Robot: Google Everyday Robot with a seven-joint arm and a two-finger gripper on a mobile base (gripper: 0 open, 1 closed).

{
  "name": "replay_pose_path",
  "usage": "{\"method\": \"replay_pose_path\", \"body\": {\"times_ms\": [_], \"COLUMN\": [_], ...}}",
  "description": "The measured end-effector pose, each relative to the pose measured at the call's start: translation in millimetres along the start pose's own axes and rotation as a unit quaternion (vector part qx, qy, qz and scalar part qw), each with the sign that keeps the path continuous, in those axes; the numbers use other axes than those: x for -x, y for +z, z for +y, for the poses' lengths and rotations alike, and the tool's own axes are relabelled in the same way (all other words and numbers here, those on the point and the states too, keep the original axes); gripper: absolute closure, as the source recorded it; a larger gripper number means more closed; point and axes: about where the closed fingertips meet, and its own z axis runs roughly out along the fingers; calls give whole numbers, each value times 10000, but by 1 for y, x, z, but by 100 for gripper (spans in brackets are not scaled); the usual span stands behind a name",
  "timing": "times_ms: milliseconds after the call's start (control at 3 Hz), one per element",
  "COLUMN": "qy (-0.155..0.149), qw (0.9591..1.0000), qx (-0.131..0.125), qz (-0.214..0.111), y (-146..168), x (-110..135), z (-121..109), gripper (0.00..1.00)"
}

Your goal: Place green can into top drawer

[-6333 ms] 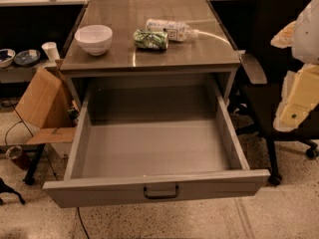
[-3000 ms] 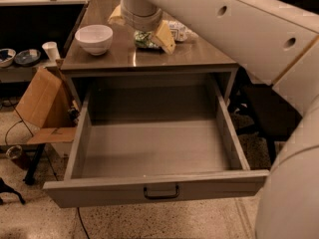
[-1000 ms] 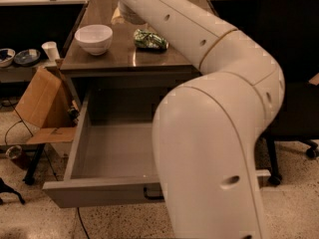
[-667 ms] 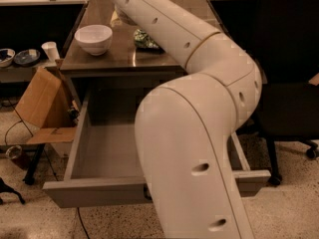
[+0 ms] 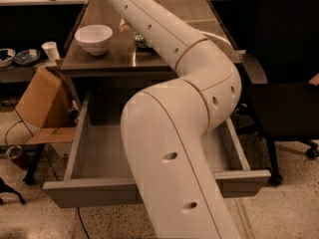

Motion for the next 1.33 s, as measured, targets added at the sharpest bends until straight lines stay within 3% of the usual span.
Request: {"method": "replay_pose_path", "body": {"times_ms": [333, 667, 1333], "qy": [36, 66, 302], "qw": [9998, 9994, 9988], "qx": [195, 296, 354], "qz": [-71, -164, -139], "y": [14, 25, 24], "x": [0, 2, -8], "z": [10, 18, 38], "gripper": [0, 14, 61]}}
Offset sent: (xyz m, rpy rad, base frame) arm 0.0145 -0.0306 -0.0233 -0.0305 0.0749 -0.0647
